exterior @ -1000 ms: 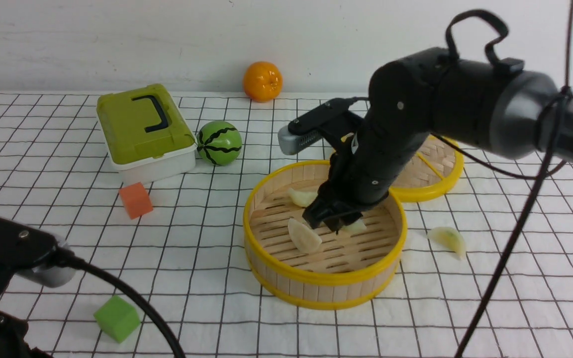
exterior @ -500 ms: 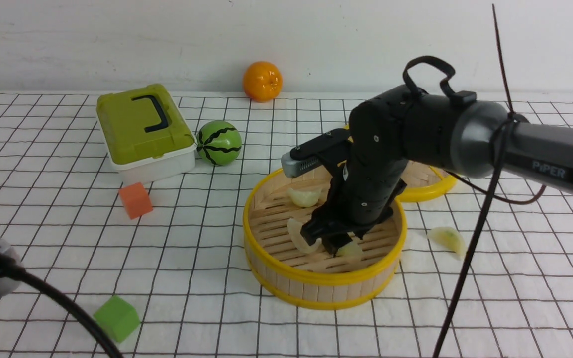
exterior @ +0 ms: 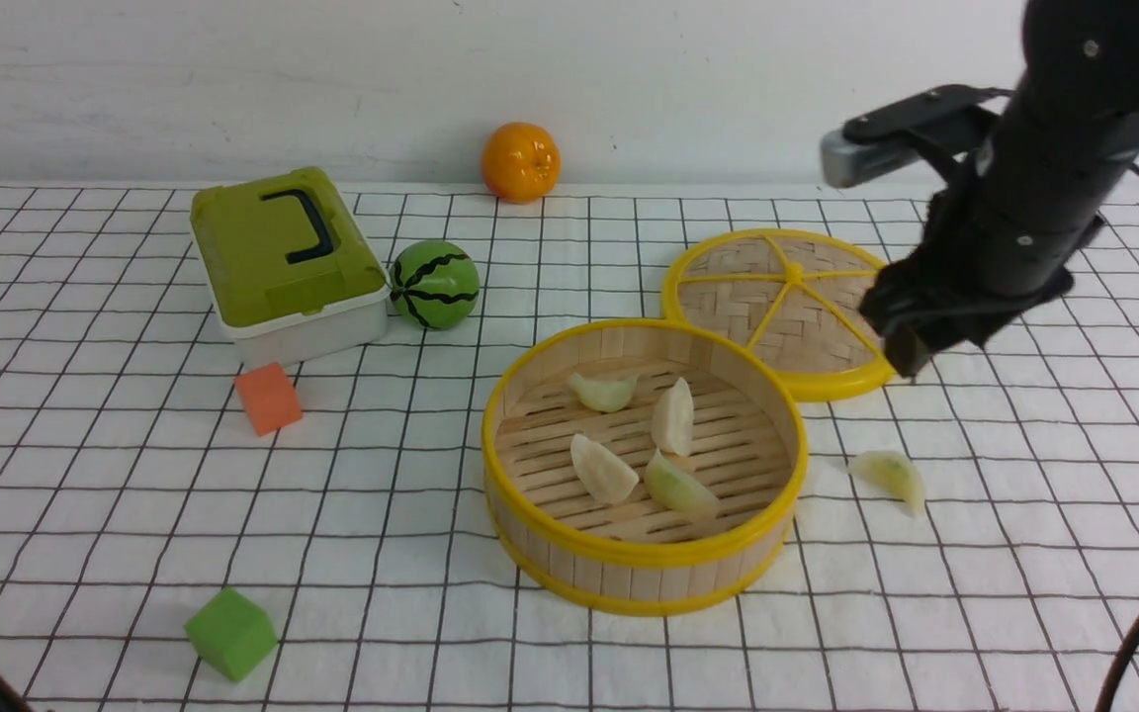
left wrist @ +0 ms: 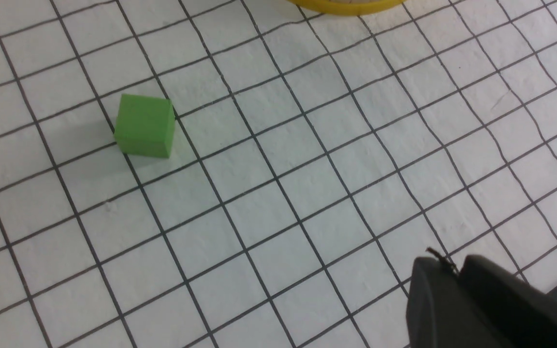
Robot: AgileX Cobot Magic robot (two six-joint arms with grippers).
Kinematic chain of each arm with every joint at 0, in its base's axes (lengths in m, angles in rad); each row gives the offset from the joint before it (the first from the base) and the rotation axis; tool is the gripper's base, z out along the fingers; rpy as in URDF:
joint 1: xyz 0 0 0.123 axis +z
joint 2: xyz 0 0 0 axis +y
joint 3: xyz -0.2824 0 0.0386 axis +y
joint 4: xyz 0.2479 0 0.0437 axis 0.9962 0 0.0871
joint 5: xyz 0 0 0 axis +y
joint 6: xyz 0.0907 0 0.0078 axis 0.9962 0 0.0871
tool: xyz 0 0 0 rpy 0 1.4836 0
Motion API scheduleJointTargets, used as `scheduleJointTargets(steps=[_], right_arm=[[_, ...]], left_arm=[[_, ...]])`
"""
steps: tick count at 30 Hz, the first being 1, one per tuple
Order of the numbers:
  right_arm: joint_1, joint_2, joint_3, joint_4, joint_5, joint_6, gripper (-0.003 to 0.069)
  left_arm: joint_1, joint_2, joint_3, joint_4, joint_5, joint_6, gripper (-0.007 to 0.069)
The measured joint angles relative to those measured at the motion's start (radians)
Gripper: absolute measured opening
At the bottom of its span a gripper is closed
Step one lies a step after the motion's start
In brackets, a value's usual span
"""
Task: Put the dumplings into the steamer on the table with the white tablecloth.
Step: 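Reach for and grasp a dumpling lying on the table beside the steamer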
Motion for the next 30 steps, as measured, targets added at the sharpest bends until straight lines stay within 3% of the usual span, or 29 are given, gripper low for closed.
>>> scheduleJointTargets(steps=[3, 9, 18, 22, 25, 27, 30], right_arm=[[-0.059, 0.056, 0.02, 0.048, -0.036, -0.082, 0.0466], [-0.069, 0.178, 0.026, 0.109, -0.113, -0.234, 0.0465], [-0.069, 0.306, 0.027, 0.126, -0.208, -0.272, 0.0459], [-0.069, 0.312, 0.027, 0.126, -0.22, -0.277, 0.0405], [-0.069, 0.313, 0.027, 0.125, -0.223, -0.279, 0.0225], [-0.069, 0.313, 0.021, 0.125, -0.209, -0.278, 0.0177], [-0.068, 0.315, -0.001, 0.123, -0.15, -0.278, 0.0187]], left_arm=[[0.0, 0.0, 0.0, 0.0, -0.011, 0.0, 0.0071], [0.0, 0.0, 0.0, -0.003, -0.021, 0.0, 0.0074], [0.0, 0.0, 0.0, -0.044, -0.02, 0.0, 0.0077], [0.0, 0.0, 0.0, -0.045, -0.02, 0.0, 0.0078], [0.0, 0.0, 0.0, -0.045, -0.02, 0.0, 0.008], [0.0, 0.0, 0.0, -0.045, -0.02, 0.0, 0.0081], [0.0, 0.0, 0.0, -0.045, -0.02, 0.0, 0.0083]])
